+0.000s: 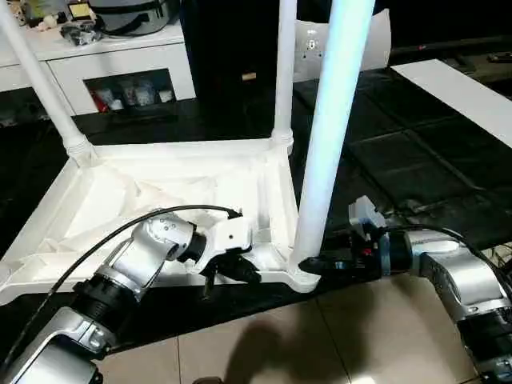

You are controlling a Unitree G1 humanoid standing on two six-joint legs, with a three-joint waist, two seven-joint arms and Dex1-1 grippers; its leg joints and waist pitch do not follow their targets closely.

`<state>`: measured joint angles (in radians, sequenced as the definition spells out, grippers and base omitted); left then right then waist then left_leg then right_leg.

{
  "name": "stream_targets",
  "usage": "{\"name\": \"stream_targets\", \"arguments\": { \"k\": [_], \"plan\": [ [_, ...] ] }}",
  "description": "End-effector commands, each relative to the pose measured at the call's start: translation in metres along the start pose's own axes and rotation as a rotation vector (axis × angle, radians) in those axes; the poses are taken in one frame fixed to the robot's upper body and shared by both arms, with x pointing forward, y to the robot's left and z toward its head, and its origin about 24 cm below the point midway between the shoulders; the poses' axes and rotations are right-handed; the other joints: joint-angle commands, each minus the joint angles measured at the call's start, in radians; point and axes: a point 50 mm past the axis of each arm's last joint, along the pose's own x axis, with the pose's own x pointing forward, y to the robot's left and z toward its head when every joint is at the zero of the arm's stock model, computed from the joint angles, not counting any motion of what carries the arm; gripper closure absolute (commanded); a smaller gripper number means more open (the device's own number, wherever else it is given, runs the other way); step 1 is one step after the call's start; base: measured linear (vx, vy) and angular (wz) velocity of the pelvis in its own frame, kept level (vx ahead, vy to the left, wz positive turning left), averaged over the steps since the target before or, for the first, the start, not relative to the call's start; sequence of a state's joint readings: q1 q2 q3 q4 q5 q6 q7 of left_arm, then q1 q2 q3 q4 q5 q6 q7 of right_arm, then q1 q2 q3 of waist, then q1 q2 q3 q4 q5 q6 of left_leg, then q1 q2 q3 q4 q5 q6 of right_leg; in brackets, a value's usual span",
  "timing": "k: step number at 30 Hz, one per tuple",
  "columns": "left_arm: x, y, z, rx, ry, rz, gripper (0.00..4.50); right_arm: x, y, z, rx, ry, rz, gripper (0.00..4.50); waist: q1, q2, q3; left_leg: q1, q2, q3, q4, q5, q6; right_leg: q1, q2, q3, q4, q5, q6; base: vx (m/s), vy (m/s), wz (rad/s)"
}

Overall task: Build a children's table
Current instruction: Rotate leg to tighten

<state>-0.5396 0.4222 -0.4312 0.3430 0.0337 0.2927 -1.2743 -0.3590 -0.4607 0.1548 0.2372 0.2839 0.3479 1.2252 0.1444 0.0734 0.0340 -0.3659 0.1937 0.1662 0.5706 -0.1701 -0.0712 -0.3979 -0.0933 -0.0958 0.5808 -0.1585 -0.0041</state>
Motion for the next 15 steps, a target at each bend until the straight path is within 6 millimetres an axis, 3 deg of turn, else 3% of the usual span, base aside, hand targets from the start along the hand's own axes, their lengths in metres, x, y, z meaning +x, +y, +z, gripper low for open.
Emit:
{"name": "stream_targets", "arguments": {
  "k": [1, 2, 3, 5, 7, 8, 9, 12, 15],
  "plan": [
    [0.018, 0.0, 0.004, -0.105, -0.029, 0.052, 4.5, 0.02, -0.011, 0.007, 0.027, -0.043, -0.195, 2.57, -0.005, -0.019, -0.053, 0.005, 0.029, -0.003, -0.062, -0.263, 0.038, 0.045, -0.057, 0.04, -0.076, -0.426, -0.157, 0.0, 0.0, 0.0],
    [0.019, 0.0, 0.004, -0.111, -0.032, 0.056, 4.5, 0.021, -0.012, 0.007, 0.03, -0.043, -0.209, 2.57, -0.011, -0.02, -0.05, 0.009, 0.023, -0.005, -0.062, -0.279, 0.022, 0.041, -0.058, 0.037, -0.085, -0.489, -0.138, 0.0, 0.0, 0.0],
    [0.021, 0.001, 0.007, -0.143, -0.048, 0.08, 4.5, 0.026, -0.017, 0.006, 0.042, -0.04, -0.281, 2.57, -0.019, -0.017, -0.049, 0.003, 0.021, -0.011, -0.066, -0.288, 0.008, 0.048, -0.059, 0.031, -0.085, -0.53, -0.113, 0.0, 0.0, 0.0],
    [0.023, 0.003, 0.009, -0.176, -0.063, 0.117, 4.5, 0.031, -0.021, 0.007, 0.057, -0.046, -0.347, 2.57, -0.038, -0.018, -0.047, 0.008, 0.018, -0.013, -0.066, -0.331, 0.004, 0.041, -0.055, 0.027, -0.097, -0.571, -0.086, 0.0, 0.0, 0.0],
    [0.028, 0.01, 0.014, -0.227, -0.084, 0.216, 4.5, 0.038, -0.033, 0.008, 0.125, -0.07, -0.535, 2.58, -0.052, -0.01, -0.048, 0.006, 0.017, -0.015, -0.066, -0.341, 0.006, 0.043, -0.054, 0.026, -0.097, -0.555, -0.086, 0.0, 0.0, 0.0],
    [0.03, 0.014, 0.016, -0.256, -0.1, 0.271, 4.5, 0.042, -0.038, 0.008, 0.152, -0.083, -0.623, 2.58, -0.065, -0.013, -0.047, 0.0, 0.014, -0.017, -0.067, -0.347, 0.003, 0.045, -0.053, 0.022, -0.099, -0.554, -0.084, 0.0, 0.0, 0.0],
    [0.031, 0.016, 0.017, -0.269, -0.108, 0.292, 4.5, 0.044, -0.039, 0.008, 0.157, -0.089, -0.65, 2.58, -0.073, -0.012, -0.048, 0.003, 0.012, -0.017, -0.065, -0.362, 0.0, 0.041, -0.054, 0.019, -0.103, -0.564, -0.08, 0.0, 0.0, 0.0],
    [0.033, 0.018, 0.021, -0.28, -0.135, 0.32, 4.5, 0.051, -0.036, 0.007, 0.128, -0.086, -0.642, 2.58, -0.079, -0.014, -0.052, 0.006, 0.012, -0.014, -0.062, -0.355, 0.024, 0.039, -0.053, 0.024, -0.105, -0.529, -0.084, 0.0, 0.0, 0.0],
    [0.033, 0.019, 0.024, -0.256, -0.135, 0.332, 4.5, 0.057, -0.031, 0.006, 0.162, -0.128, -0.626, 1.9, -0.073, -0.012, -0.054, 0.0, 0.016, -0.012, -0.064, -0.315, 0.042, 0.042, -0.052, 0.03, -0.094, -0.451, -0.113, 0.0, 0.0, 0.0]
  ]
}}
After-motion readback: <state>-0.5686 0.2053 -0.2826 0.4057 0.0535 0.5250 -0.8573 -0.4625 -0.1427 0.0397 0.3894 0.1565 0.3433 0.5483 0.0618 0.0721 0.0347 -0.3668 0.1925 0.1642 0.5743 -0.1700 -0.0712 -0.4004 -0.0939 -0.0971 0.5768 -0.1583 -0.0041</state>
